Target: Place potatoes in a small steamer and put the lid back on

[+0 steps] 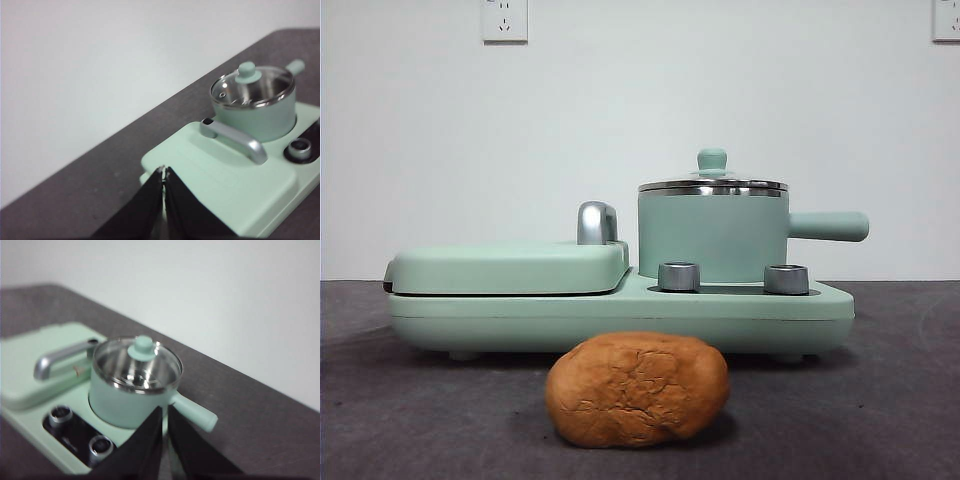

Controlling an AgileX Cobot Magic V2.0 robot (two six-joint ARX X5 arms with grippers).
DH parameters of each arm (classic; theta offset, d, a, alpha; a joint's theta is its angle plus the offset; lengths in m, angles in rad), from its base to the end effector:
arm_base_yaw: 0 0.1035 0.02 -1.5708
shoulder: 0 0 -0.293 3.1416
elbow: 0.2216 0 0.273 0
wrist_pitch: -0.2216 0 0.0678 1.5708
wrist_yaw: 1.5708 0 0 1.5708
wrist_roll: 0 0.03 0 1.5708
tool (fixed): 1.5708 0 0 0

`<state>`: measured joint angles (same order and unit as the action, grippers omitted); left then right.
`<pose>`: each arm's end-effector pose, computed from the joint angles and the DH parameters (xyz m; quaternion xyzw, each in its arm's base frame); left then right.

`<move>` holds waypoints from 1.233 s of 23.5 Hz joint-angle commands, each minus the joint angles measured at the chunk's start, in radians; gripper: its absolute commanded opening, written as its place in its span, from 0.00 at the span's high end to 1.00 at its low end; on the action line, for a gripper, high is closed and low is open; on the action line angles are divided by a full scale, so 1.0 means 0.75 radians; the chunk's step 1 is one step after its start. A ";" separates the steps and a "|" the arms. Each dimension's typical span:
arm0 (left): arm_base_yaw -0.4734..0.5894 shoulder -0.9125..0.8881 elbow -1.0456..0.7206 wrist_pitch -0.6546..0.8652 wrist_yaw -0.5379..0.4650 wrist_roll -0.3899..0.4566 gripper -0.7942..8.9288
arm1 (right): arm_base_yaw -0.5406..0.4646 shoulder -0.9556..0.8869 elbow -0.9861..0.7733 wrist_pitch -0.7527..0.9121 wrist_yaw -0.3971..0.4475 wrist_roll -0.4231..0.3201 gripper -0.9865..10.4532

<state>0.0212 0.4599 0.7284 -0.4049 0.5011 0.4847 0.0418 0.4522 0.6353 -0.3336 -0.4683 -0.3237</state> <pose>0.0918 -0.0125 0.3493 0.2155 0.0070 -0.2460 0.9450 0.1002 0.0177 0.3248 -0.1398 0.0320 0.2601 0.9549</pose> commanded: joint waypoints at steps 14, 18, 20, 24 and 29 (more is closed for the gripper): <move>-0.091 0.046 0.030 0.077 0.008 -0.345 0.68 | 0.114 0.015 0.023 -0.058 0.072 -0.172 0.69; -0.200 0.131 0.030 0.083 0.007 -0.344 0.68 | 0.142 0.044 0.023 -0.058 0.080 -0.166 0.69; -0.247 0.175 0.030 0.091 0.006 -0.344 0.68 | 0.153 0.057 0.023 -0.057 0.106 -0.142 0.69; -0.339 0.309 0.030 0.162 -0.019 -0.344 0.68 | 0.172 0.101 0.024 -0.040 0.172 -0.061 0.69; -0.435 0.494 0.033 0.384 -0.050 -0.356 0.68 | 0.172 0.172 0.031 -0.033 0.182 -0.012 0.70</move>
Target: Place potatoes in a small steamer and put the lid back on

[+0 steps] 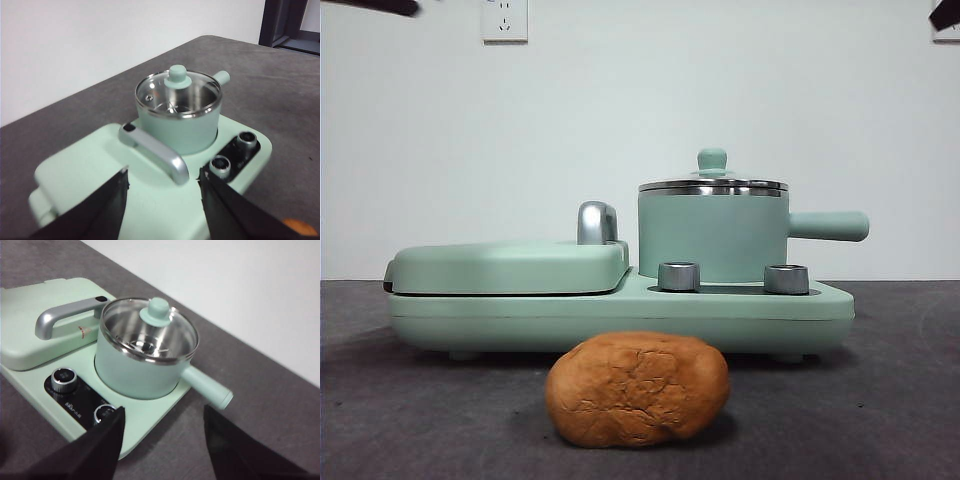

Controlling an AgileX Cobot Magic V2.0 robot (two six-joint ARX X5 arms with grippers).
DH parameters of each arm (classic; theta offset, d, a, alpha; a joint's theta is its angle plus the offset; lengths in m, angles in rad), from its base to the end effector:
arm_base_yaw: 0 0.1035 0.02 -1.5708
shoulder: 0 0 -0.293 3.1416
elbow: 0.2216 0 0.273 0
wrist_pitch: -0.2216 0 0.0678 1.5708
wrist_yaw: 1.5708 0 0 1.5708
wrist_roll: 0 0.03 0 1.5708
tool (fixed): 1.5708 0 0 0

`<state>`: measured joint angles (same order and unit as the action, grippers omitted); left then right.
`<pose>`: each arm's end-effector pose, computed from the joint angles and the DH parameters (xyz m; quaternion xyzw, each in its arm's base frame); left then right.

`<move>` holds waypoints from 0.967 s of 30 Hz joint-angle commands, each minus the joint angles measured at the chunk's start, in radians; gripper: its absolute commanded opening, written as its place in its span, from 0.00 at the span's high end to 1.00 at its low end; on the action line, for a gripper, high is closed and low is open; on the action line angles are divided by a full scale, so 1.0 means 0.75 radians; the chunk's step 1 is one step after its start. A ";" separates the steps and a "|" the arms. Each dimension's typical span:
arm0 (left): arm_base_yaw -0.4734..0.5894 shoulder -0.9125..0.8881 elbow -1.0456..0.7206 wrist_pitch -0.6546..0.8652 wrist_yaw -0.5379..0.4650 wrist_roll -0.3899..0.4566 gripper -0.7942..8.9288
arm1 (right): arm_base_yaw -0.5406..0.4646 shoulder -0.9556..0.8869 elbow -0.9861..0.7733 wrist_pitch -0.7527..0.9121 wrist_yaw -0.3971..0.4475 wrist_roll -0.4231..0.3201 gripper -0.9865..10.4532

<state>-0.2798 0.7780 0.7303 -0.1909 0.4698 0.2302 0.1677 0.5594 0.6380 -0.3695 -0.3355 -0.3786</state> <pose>0.1616 -0.0606 0.3340 0.0949 0.0759 -0.3747 0.9191 0.1211 0.0305 0.3121 -0.1684 0.0955 0.2691 0.9435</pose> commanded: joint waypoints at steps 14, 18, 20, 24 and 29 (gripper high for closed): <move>-0.293 0.746 0.395 0.354 -0.101 -0.017 0.69 | 0.004 0.062 0.030 0.024 0.004 0.107 0.70; -0.331 0.926 0.552 0.355 -0.101 -0.031 0.68 | 0.004 0.062 0.030 0.035 0.004 0.107 0.70; -0.346 1.008 0.629 0.355 -0.101 -0.048 0.68 | 0.004 0.062 0.030 0.043 0.004 0.107 0.70; -0.369 1.157 0.774 0.355 -0.101 -0.055 0.68 | 0.004 0.062 0.030 0.046 0.004 0.107 0.70; -0.393 1.295 0.904 0.356 -0.102 -0.055 0.68 | 0.004 0.062 0.030 0.046 0.004 0.107 0.70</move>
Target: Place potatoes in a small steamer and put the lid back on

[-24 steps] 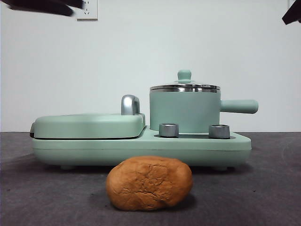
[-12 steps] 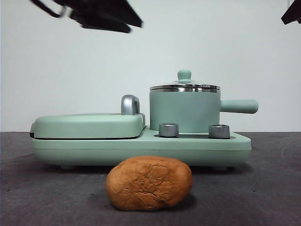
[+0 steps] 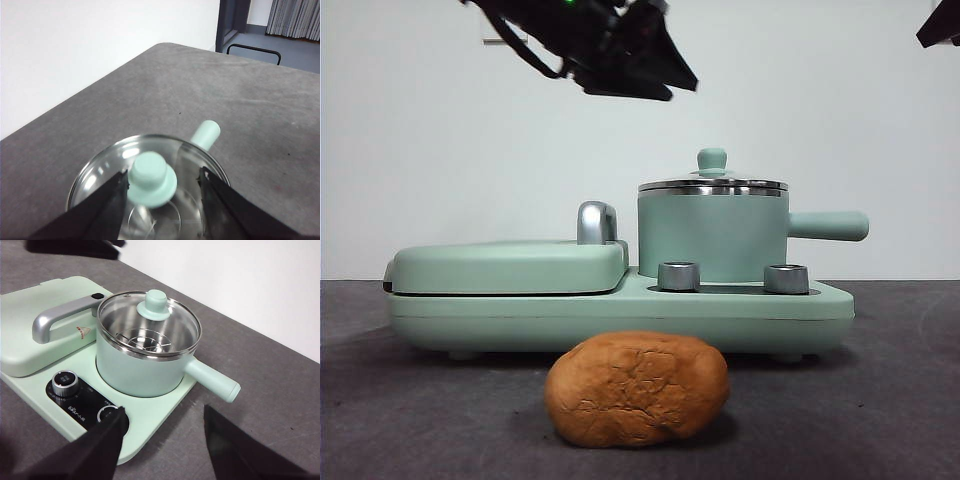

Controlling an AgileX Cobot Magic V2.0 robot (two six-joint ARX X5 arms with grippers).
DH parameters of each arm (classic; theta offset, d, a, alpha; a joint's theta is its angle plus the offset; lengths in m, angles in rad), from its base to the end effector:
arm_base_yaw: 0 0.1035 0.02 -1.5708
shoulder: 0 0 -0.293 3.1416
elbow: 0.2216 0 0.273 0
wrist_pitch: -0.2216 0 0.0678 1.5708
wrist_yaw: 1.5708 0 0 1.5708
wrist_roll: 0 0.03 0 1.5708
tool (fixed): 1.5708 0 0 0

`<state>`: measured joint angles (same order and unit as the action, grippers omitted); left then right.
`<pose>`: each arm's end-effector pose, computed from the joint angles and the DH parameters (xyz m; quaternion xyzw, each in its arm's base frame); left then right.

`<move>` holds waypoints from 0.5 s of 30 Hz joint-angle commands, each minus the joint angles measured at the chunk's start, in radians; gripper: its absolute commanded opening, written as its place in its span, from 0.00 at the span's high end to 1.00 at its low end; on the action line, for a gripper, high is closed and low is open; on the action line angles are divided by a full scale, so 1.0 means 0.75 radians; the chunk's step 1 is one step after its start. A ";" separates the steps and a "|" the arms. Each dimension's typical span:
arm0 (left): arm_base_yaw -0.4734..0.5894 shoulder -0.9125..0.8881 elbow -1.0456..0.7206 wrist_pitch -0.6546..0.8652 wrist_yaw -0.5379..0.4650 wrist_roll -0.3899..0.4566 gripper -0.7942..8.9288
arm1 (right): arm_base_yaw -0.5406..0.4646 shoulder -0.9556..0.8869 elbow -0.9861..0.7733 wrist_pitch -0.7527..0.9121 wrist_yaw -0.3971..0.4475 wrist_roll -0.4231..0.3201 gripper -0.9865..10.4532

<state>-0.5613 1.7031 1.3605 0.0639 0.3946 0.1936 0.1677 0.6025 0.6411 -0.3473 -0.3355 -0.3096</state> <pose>0.3507 -0.2341 0.3347 0.0965 0.0937 -0.4668 0.8741 0.1305 0.0321 0.3106 -0.1348 0.1134 0.2667 0.9475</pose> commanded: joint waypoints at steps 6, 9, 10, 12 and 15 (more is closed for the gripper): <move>-0.035 0.204 0.182 0.029 -0.004 -0.006 0.68 | 0.004 0.005 0.026 0.016 0.004 0.015 0.70; -0.035 0.267 0.237 0.038 -0.014 -0.007 0.66 | 0.004 0.005 0.026 0.016 0.004 0.015 0.70; -0.035 0.286 0.252 0.042 -0.025 -0.007 0.64 | 0.004 0.005 0.026 0.016 0.004 0.015 0.70; -0.035 0.319 0.275 0.044 -0.040 -0.007 0.60 | 0.004 0.005 0.026 0.016 0.005 0.015 0.70; -0.035 0.351 0.289 0.045 -0.040 -0.007 0.60 | 0.004 0.005 0.026 0.016 0.004 0.015 0.70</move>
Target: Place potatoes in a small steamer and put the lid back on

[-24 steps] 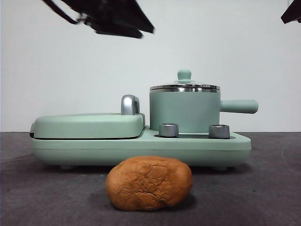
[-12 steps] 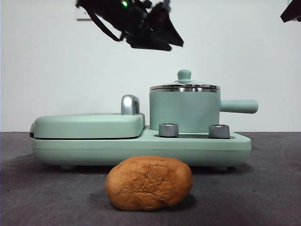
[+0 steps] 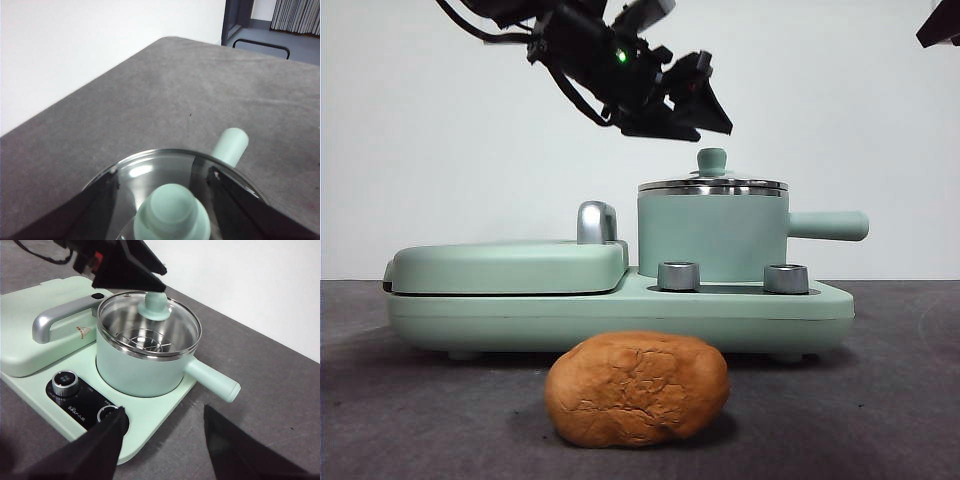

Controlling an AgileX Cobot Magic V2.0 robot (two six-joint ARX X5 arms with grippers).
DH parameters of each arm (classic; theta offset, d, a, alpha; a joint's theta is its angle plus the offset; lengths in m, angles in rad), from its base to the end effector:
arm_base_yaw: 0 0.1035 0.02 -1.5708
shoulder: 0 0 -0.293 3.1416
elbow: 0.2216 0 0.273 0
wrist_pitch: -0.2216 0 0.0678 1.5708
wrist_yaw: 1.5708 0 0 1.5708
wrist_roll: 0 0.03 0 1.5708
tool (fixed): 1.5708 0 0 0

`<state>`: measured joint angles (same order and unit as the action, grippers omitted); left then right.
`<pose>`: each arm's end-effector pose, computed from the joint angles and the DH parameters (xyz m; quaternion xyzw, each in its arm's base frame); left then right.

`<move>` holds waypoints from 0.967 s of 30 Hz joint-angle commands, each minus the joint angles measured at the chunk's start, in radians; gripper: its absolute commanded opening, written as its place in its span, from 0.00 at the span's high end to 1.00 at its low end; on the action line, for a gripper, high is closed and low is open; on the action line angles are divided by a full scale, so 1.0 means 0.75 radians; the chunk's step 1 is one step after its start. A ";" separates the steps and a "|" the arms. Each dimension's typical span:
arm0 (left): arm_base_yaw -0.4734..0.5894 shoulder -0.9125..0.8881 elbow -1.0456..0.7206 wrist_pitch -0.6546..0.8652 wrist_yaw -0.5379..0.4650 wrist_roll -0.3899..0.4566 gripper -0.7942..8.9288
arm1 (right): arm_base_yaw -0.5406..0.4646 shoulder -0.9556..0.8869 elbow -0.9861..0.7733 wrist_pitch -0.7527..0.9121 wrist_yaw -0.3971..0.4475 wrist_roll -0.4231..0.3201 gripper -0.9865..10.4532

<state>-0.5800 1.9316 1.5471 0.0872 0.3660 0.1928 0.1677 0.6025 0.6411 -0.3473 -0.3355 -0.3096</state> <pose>0.3993 -0.2745 0.3053 0.1005 0.1032 -0.4626 0.8748 0.1305 0.0321 0.3106 -0.1348 0.1134 0.2667 0.9475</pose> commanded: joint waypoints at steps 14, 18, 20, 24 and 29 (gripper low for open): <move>-0.010 0.110 0.040 0.013 -0.002 -0.006 0.60 | 0.004 0.005 0.026 0.016 0.005 0.015 0.70; -0.011 0.111 0.040 0.013 -0.002 -0.005 0.73 | 0.004 0.005 0.026 0.014 0.005 0.015 0.70; -0.010 0.111 0.040 0.013 -0.002 -0.005 0.84 | 0.004 0.005 0.026 0.014 0.005 0.015 0.70; -0.010 0.111 0.040 0.013 -0.002 -0.005 0.90 | 0.004 0.005 0.026 0.013 0.005 0.015 0.70; -0.012 0.111 0.040 0.013 -0.002 -0.003 0.90 | 0.004 0.005 0.026 0.013 0.005 0.015 0.70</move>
<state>-0.5846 1.9854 1.5494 0.0875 0.3717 0.1913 0.1677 0.6025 0.6411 -0.3473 -0.3351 -0.3096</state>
